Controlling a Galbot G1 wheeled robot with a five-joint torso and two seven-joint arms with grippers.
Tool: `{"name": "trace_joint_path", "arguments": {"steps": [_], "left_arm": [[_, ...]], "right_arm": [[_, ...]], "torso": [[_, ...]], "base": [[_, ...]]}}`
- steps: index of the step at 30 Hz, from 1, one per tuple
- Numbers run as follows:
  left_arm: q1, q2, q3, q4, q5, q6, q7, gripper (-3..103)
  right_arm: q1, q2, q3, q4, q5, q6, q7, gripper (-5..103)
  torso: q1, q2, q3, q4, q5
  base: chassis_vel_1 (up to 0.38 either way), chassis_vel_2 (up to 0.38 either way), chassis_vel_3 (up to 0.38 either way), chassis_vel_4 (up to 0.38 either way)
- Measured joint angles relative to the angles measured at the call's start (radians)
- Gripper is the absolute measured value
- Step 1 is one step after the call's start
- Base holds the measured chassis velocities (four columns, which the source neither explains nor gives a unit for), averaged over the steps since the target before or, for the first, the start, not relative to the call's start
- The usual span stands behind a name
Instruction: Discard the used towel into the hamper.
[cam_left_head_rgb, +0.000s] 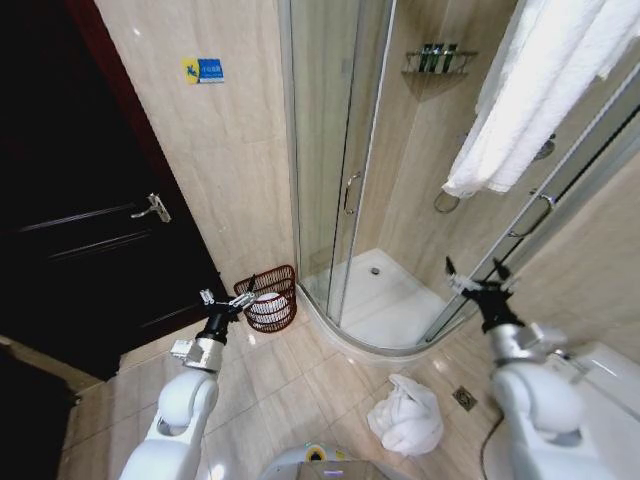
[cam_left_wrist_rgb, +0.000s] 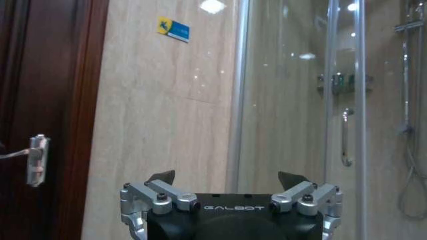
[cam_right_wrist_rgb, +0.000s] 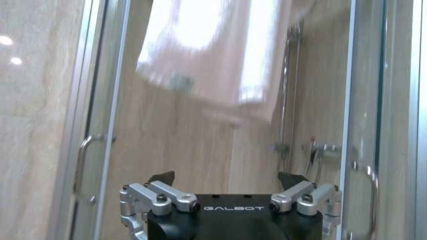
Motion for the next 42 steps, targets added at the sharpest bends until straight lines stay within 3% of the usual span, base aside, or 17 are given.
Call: {"name": "trace_joint_path", "arguments": {"steps": [2, 3, 7, 8, 12, 16, 19, 20, 22, 24, 29, 42], "left_arm": [[0.007, -0.010, -0.004, 0.001, 0.005, -0.007, -0.001, 100], [0.007, -0.010, -0.004, 0.001, 0.005, -0.007, -0.001, 100], [0.013, -0.023, 0.004, 0.014, 0.024, -0.021, 0.000, 100], [0.013, -0.023, 0.004, 0.014, 0.024, -0.021, 0.000, 100], [0.003, -0.026, 0.022, 0.026, 0.033, -0.024, 0.004, 100], [0.002, -0.025, 0.021, 0.029, 0.034, -0.025, 0.005, 100], [-0.005, -0.022, 0.021, 0.039, 0.033, -0.027, 0.007, 100], [-0.005, -0.022, 0.021, 0.039, 0.033, -0.027, 0.007, 100], [-0.001, -0.022, 0.021, 0.041, 0.032, -0.031, 0.008, 100], [0.000, -0.022, 0.020, 0.042, 0.032, -0.032, 0.008, 100], [-0.004, -0.020, 0.017, 0.046, 0.031, -0.038, 0.009, 100], [-0.018, -0.022, 0.041, 0.061, 0.034, -0.047, 0.037, 100]], "right_arm": [[0.055, -0.074, 0.002, 0.019, 0.045, -0.047, 0.064, 100], [0.055, -0.074, 0.002, 0.019, 0.045, -0.047, 0.064, 100], [0.151, -0.198, 0.005, 0.031, 0.149, -0.123, 0.120, 100], [0.151, -0.198, 0.005, 0.031, 0.149, -0.123, 0.120, 100], [0.243, -0.319, 0.002, -0.032, 0.220, -0.144, 0.150, 100], [0.303, -0.374, -0.003, -0.072, 0.276, -0.157, 0.153, 100], [0.367, -0.441, -0.003, -0.116, 0.378, -0.158, 0.156, 100], [0.367, -0.441, -0.003, -0.116, 0.378, -0.158, 0.156, 100], [0.389, -0.462, 0.001, -0.103, 0.483, -0.171, 0.160, 100], [0.392, -0.465, 0.002, -0.096, 0.510, -0.175, 0.161, 100], [0.427, -0.484, 0.006, -0.071, 0.684, -0.197, 0.163, 100], [0.550, -0.572, -0.030, -0.187, 0.685, -0.213, 0.212, 100]], "torso": [[0.000, 0.000, 0.000, 0.0000, 0.0002], [0.000, 0.000, 0.000, 0.0000, 0.0002], [0.000, 0.000, 0.000, 0.0000, 0.0001], [0.000, 0.000, 0.000, 0.0000, 0.0001], [0.000, 0.000, 0.000, -0.0003, 0.0003], [0.000, 0.000, 0.000, 0.0000, 0.0002], [0.000, 0.000, 0.000, 0.0000, 0.0000], [0.000, 0.000, 0.000, 0.0000, 0.0000], [0.000, 0.000, 0.000, -0.0001, -0.0002], [0.000, 0.000, 0.000, -0.0001, -0.0001], [0.000, 0.000, 0.000, -0.0002, -0.0001], [0.000, 0.000, 0.000, -0.0002, 0.0000]], "base": [[0.000, 0.000, 0.000, 0.000], [0.000, 0.000, 0.000, 0.000], [0.000, 0.000, 0.000, 0.000], [0.000, 0.000, 0.000, 0.000], [0.000, 0.000, 0.000, 0.000], [0.000, 0.000, 0.000, 0.000], [0.000, 0.000, 0.000, 0.000], [0.000, 0.000, 0.000, 0.000], [0.000, 0.000, 0.000, 0.000], [0.000, 0.000, 0.000, 0.000], [0.000, 0.000, 0.000, 0.000], [0.000, 0.000, 0.000, 0.000]]}}
